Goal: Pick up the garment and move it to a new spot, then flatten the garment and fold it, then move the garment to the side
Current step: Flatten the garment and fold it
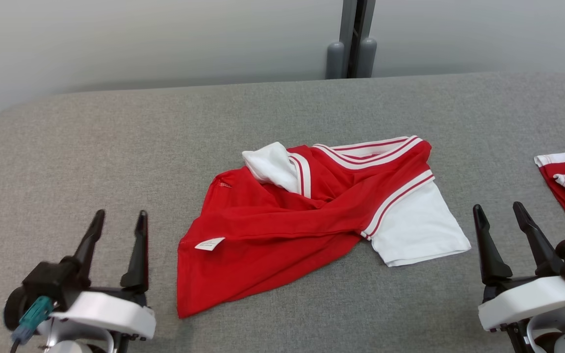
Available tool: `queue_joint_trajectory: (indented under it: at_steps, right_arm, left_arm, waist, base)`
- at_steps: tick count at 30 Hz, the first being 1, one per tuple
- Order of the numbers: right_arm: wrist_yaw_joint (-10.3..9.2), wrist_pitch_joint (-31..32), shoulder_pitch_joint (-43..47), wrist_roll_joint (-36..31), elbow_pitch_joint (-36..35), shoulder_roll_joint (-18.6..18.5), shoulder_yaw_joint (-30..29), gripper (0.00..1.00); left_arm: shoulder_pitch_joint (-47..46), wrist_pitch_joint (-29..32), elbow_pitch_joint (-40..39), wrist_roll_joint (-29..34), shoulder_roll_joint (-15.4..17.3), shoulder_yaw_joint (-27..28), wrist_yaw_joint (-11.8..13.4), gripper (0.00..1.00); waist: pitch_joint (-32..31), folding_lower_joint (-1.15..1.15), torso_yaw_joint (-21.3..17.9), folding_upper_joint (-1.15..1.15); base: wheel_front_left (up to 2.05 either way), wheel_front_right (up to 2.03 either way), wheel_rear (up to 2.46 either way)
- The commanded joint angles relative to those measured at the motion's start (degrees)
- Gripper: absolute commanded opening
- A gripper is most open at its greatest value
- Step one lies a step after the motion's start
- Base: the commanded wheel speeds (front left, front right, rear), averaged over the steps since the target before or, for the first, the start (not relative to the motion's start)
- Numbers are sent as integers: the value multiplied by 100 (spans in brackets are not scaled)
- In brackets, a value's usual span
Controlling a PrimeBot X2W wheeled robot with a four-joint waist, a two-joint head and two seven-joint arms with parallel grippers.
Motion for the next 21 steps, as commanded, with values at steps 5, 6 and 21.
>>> queue_joint_trajectory:
  at_steps: [5,6,21]
  right_arm:
    - [-2,1,-135,62,67,-29,81,100]
    - [-2,-7,-154,74,87,-29,113,100]
    - [-2,-125,-358,126,427,-29,168,100]
  left_arm:
    - [-396,361,552,-254,-54,-201,-346,100]
    - [-457,438,722,-321,-81,-244,-431,100]
    - [-1423,790,3064,-833,-305,-509,-1365,87]
  waist:
    - [194,0,-117,0]
    - [235,0,-155,0]
    - [701,0,-529,0]
  base:
    - [0,0,0]
    - [0,0,0]
    - [0,0,0]
